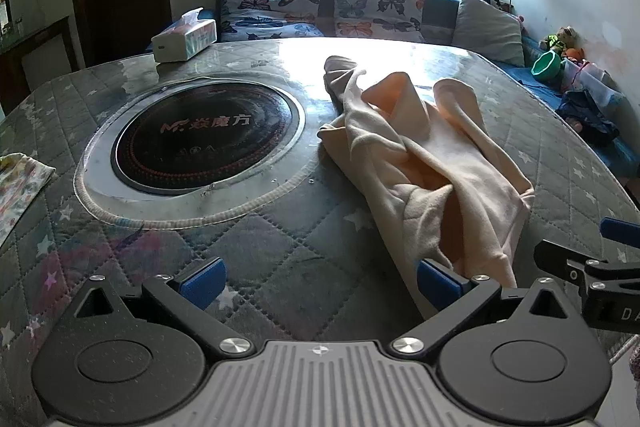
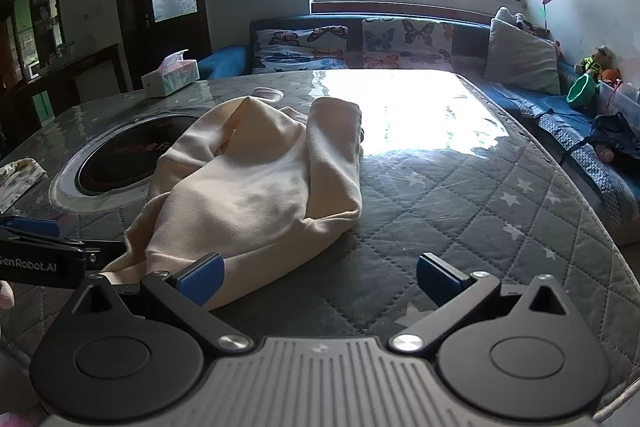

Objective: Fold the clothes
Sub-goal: 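Move both grippers toward the crumpled cream shirt on the table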

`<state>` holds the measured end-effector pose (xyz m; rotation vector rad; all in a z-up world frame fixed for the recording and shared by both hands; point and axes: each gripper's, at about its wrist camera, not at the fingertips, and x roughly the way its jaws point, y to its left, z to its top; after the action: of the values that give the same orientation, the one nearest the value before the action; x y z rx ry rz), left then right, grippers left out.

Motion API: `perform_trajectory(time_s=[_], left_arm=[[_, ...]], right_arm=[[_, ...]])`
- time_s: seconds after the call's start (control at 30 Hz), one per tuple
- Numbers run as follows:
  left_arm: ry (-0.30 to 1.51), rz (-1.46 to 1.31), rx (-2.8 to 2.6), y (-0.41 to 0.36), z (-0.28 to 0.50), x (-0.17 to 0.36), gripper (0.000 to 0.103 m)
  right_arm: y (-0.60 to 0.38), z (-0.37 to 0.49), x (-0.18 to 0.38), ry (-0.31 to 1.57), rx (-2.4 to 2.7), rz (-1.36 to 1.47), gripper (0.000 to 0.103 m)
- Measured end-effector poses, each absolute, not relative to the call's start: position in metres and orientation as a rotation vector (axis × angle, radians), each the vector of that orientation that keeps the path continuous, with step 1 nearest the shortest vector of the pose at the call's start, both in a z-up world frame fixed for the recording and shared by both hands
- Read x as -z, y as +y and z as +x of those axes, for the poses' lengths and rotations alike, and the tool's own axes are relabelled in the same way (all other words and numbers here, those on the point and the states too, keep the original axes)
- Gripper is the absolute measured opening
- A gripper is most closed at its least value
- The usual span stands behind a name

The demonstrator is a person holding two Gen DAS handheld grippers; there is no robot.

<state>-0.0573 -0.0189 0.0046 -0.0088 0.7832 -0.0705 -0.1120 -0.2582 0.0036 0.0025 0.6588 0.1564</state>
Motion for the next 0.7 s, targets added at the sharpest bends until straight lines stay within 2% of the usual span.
perform_trajectory(time_s=[0.7], left_arm=[[0.794,0.007,0.083,-0.0225,-0.0622,-0.0041,0.103]], right_arm=[[-0.2492,-0.1134,-0.0063,0.659,-0.182,-0.010,0.103]])
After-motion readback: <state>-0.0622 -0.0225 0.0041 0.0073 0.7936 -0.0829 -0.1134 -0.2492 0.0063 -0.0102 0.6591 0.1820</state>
